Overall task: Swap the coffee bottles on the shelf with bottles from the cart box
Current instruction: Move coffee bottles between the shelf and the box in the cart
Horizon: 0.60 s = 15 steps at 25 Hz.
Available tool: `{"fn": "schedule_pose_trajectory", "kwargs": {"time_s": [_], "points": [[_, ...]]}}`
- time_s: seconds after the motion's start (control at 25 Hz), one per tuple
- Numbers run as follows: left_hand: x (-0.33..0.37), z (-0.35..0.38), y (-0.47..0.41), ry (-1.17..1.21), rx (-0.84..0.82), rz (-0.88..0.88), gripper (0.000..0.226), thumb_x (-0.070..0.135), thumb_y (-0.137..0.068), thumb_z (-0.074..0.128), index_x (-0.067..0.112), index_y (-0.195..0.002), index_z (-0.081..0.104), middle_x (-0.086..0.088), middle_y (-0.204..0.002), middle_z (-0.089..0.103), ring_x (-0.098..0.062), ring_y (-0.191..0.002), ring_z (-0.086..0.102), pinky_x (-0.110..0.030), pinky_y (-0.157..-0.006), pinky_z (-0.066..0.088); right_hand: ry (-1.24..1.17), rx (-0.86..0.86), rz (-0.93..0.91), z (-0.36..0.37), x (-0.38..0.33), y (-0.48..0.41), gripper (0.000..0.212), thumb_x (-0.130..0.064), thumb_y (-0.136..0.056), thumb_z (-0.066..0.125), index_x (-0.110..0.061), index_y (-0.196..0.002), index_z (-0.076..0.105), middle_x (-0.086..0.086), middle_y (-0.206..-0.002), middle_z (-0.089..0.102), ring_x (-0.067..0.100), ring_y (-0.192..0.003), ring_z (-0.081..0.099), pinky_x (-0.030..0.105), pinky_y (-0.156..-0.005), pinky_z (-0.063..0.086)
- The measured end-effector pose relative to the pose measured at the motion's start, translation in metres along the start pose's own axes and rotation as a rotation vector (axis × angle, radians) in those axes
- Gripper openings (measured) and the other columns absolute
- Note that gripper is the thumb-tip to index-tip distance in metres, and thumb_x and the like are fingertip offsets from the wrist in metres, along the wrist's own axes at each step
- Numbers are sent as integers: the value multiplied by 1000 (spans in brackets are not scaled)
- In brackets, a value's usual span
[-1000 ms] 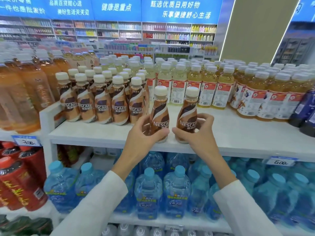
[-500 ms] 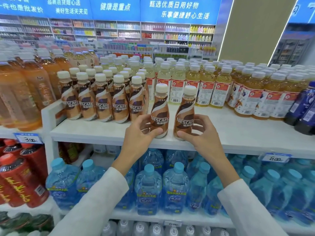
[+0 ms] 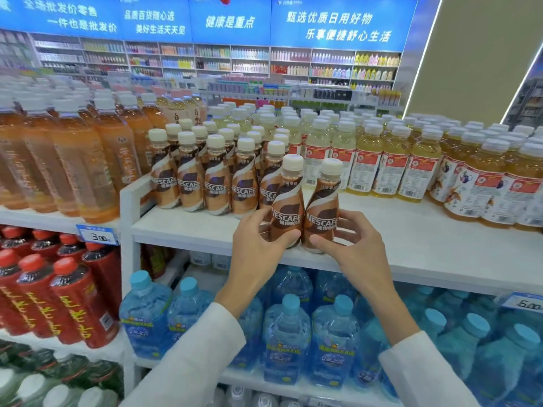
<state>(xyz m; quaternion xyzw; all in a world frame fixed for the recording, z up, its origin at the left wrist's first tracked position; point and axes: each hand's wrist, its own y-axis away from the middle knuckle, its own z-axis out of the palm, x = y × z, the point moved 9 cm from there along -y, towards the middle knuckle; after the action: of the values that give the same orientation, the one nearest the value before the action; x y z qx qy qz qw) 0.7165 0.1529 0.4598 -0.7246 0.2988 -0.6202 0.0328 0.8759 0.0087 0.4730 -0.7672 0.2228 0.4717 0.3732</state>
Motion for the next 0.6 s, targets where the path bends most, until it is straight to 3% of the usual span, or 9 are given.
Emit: {"fn": "schedule_pose_trajectory", "kwargs": {"time_s": [0.2,0.36,0.52,0.6], "points": [[-24,-75,-6,-36,123,-33,56,39,-76,86,29,-126,63,13,-117,62,-4,-109,60,-32,-97,53,-29,-78,-32,78,-24,2,59,-33,-68,92,-33,-117,59,-22,-105,67,-11,-93,63,6,-70,50],[-47,-144,-16,-48,222,-63,56,37,-77,86,26,-126,63,13,-116,66,-5,-108,64,-33,-96,54,-83,-112,-62,151,-45,4,57,-31,-68,92,-33,-116,60,-23,-103,67,-8,-95,64,16,-82,53],[-63,-190,-28,22,282,-103,55,28,-77,87,27,-122,56,23,-106,63,4,-101,64,-15,-83,52,-120,-137,-82,206,-61,2,54,-28,-69,91,-31,-113,60,-18,-104,69,-5,-97,64,19,-83,54],[-69,-203,-33,-4,315,-90,49,27,-77,87,26,-117,59,22,-103,64,2,-99,65,-15,-82,53,-112,-123,-104,221,-68,1,52,-28,-71,90,-30,-112,60,-18,-102,69,-8,-96,63,13,-81,52]]}}
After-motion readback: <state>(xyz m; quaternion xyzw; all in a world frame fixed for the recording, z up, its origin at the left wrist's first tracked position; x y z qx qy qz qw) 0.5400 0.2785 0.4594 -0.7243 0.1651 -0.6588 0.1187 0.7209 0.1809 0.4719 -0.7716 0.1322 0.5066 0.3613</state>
